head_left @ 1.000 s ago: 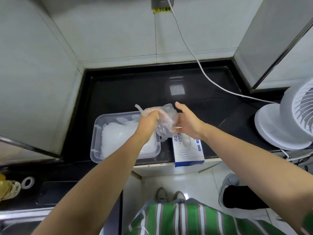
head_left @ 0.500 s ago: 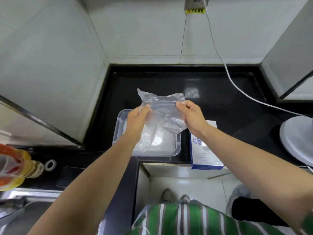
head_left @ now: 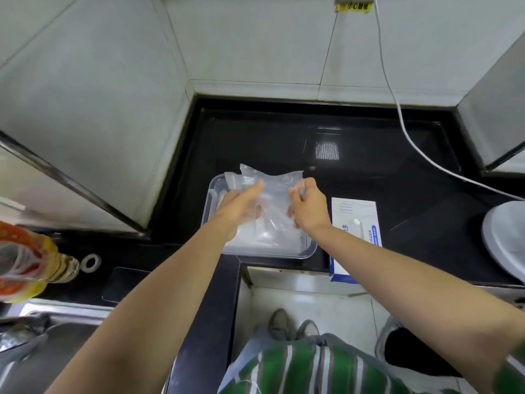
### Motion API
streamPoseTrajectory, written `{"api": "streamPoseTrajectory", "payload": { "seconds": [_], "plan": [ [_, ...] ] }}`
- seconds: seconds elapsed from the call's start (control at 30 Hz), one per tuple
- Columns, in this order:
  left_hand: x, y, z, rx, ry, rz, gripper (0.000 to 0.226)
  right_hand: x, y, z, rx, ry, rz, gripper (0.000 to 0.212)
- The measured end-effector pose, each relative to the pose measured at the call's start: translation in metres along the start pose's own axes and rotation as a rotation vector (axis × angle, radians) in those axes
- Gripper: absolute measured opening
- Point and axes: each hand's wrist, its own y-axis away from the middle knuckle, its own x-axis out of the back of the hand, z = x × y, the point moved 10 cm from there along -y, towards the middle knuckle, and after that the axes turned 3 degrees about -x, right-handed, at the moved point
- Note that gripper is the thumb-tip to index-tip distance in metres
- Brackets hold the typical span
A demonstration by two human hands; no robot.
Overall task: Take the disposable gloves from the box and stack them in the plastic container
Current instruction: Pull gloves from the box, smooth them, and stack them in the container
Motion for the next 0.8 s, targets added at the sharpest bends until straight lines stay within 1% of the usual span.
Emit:
{"api": "streamPoseTrajectory", "payload": {
  "seconds": [0.03, 0.07, 0.1, 0.17, 0.2, 0.27, 0.37, 0.43, 0.5, 0.53, 0.57, 0.6, 0.63, 0.67, 0.73, 0.77, 0.8],
  "plan": [
    [0.002, -0.003, -0.004, -0.015, -0.026, 0.015, 0.045, 0.000, 0.000, 0.002, -0.010, -0.007, 0.013, 0.009],
    [0.008, -0.006, -0.005, -0.036, -0.045, 0.078, 0.026, 0.000, 0.000, 0.003, -0.018, -0.016, 0.028, 0.009],
    [0.015, -0.008, -0.006, -0.048, -0.040, 0.143, 0.016, 0.000, 0.000, 0.003, -0.022, -0.018, 0.039, 0.009],
    [0.026, -0.013, -0.001, -0.124, -0.056, 0.223, 0.021, 0.001, 0.000, 0.005, -0.032, -0.010, 0.046, 0.009],
    [0.031, -0.015, 0.005, -0.198, -0.156, 0.251, 0.023, 0.001, 0.000, 0.005, -0.039, -0.001, 0.037, 0.009],
    [0.035, -0.015, 0.018, -0.341, -0.469, 0.280, 0.026, -0.002, -0.002, 0.008, -0.059, 0.018, 0.011, 0.008],
    [0.033, -0.009, 0.022, -0.432, -0.817, 0.322, 0.031, 0.003, -0.007, 0.002, -0.022, 0.079, 0.045, 0.020],
    [0.028, -0.007, 0.023, -0.469, -0.990, 0.341, 0.033, 0.013, -0.007, -0.011, 0.079, 0.098, 0.136, 0.030],
    [0.023, -0.009, 0.021, -0.471, -1.079, 0.323, 0.035, 0.027, 0.000, -0.036, 0.266, 0.061, 0.251, 0.037],
    [0.020, -0.011, 0.018, -0.461, -1.115, 0.298, 0.035, 0.030, 0.005, -0.051, 0.377, 0.056, 0.279, 0.035],
    [0.016, -0.014, 0.014, -0.448, -1.147, 0.271, 0.035, 0.027, 0.010, -0.065, 0.473, 0.061, 0.269, 0.029],
    [0.014, -0.016, 0.011, -0.439, -1.171, 0.252, 0.035, 0.019, 0.012, -0.073, 0.540, 0.080, 0.215, 0.022],
    [0.012, -0.018, 0.008, -0.425, -1.172, 0.239, 0.035, 0.006, 0.013, -0.077, 0.566, 0.110, 0.126, 0.017],
    [0.010, -0.020, 0.006, -0.413, -1.161, 0.231, 0.036, -0.012, 0.010, -0.072, 0.526, 0.156, 0.014, 0.015],
    [0.008, -0.023, 0.003, -0.390, -1.161, 0.209, 0.035, -0.051, 0.001, -0.039, 0.315, 0.333, -0.255, 0.015],
    [0.007, -0.024, 0.001, -0.381, -1.172, 0.195, 0.032, -0.065, -0.001, -0.014, 0.185, 0.458, -0.367, 0.020],
    [0.006, -0.024, -0.001, -0.371, -1.180, 0.181, 0.029, -0.073, -0.002, 0.011, 0.080, 0.582, -0.441, 0.031]
  ]
}}
